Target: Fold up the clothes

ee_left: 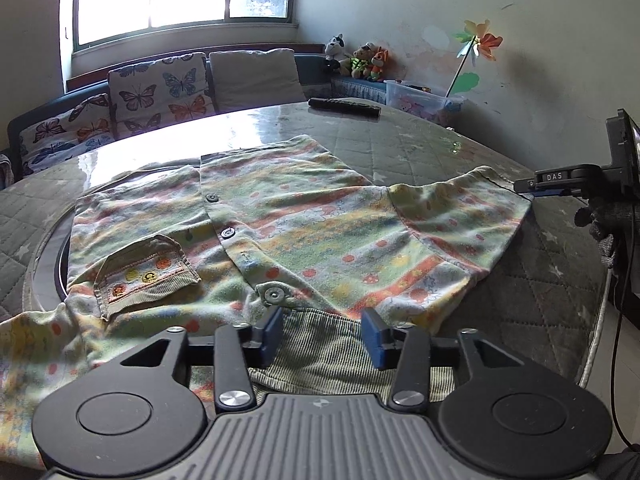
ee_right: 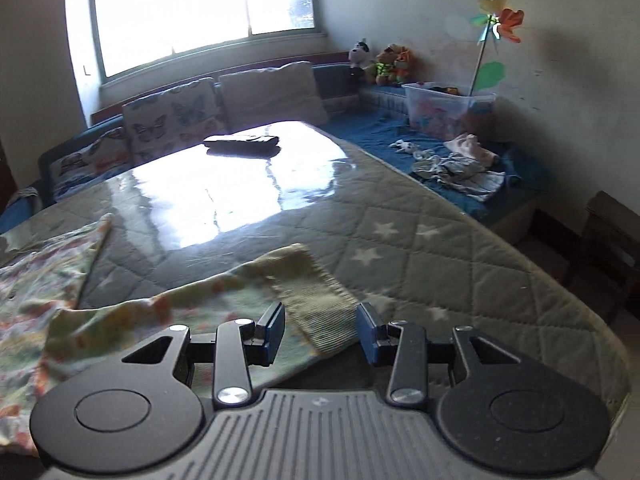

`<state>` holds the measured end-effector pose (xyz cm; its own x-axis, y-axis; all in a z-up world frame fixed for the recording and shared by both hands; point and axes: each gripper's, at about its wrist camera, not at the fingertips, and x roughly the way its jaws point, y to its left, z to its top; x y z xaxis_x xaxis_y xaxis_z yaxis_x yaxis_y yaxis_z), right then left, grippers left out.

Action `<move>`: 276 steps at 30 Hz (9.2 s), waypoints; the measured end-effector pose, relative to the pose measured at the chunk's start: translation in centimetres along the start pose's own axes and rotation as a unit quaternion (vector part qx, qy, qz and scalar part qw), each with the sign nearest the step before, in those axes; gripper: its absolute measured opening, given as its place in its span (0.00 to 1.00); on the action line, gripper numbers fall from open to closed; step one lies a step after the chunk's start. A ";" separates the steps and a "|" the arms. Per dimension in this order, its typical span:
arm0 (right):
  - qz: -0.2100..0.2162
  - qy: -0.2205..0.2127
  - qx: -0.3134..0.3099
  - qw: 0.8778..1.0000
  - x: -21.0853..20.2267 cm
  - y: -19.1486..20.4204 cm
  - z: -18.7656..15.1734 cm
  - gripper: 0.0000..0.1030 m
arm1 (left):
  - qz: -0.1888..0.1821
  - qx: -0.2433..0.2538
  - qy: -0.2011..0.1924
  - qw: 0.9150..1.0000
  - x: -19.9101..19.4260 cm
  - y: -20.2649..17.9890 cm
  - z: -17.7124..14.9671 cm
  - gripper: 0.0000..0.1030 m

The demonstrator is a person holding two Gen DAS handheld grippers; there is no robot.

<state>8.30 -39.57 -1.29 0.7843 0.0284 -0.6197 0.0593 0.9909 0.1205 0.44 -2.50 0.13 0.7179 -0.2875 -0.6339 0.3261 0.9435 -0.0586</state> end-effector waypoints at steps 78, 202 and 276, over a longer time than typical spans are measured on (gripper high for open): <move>0.281 0.057 -0.184 0.940 -4.3 18.2 0.8 0.34 | 0.100 -0.048 -0.029 0.993 -2.5 4.1 -1.4 0.86; 0.379 0.058 -0.302 0.873 -3.6 28.2 -3.6 0.39 | 0.316 -0.265 -0.100 0.905 -12.6 16.8 -2.3 0.05; 0.395 0.052 -0.139 0.907 -5.7 25.9 4.2 0.04 | 0.249 -0.044 -0.010 0.967 -5.5 7.6 -5.4 1.00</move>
<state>7.96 -14.65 8.58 0.4509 0.7415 -0.4968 -0.6652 0.6503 0.3670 -4.40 7.16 -0.98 0.7849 0.2041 -0.5851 -0.1162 0.9759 0.1845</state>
